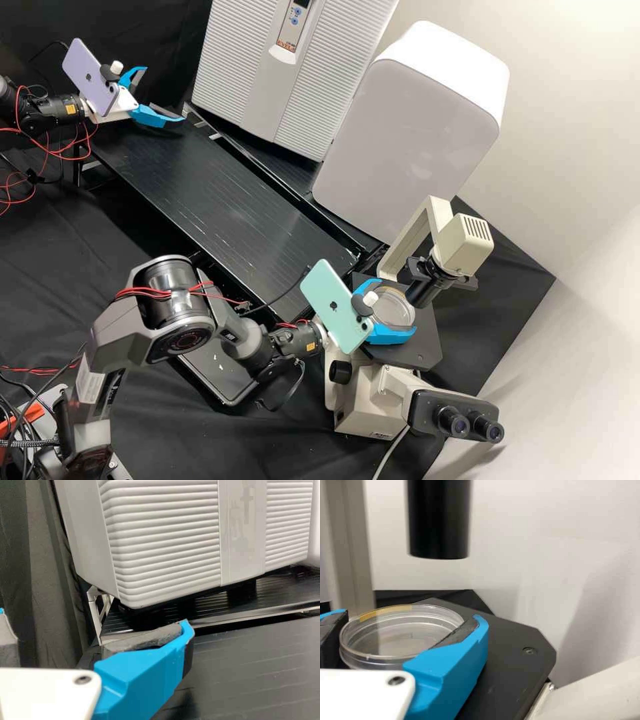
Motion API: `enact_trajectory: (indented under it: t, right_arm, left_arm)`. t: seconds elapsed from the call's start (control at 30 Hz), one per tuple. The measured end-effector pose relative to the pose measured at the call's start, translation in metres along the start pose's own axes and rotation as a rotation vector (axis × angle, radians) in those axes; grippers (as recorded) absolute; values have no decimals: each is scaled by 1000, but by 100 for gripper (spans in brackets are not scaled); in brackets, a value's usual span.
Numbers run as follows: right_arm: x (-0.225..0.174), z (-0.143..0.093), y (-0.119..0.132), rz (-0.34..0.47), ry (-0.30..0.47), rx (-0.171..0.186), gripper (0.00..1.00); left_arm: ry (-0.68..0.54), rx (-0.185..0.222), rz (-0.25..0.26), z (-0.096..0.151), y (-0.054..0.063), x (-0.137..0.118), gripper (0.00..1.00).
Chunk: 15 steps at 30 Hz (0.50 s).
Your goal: Place the petri dish on the bench
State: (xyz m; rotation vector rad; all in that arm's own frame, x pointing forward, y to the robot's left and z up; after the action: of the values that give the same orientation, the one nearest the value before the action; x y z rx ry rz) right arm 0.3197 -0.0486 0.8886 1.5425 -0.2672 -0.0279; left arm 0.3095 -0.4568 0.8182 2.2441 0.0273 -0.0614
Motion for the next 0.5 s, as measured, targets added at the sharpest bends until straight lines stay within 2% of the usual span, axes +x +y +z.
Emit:
enact_trajectory:
  t: [0.17,0.37,0.5]
  right_arm:
    - [-26,-19,-6,-28,69,29,0]
    - [-59,-53,-17,-88,192,24,0]
    - [-77,-75,-23,-98,306,29,0]
  left_arm:
    - [0,0,0,0,0,0,100]
    - [0,0,0,0,0,0,100]
    - [0,0,0,0,0,0,100]
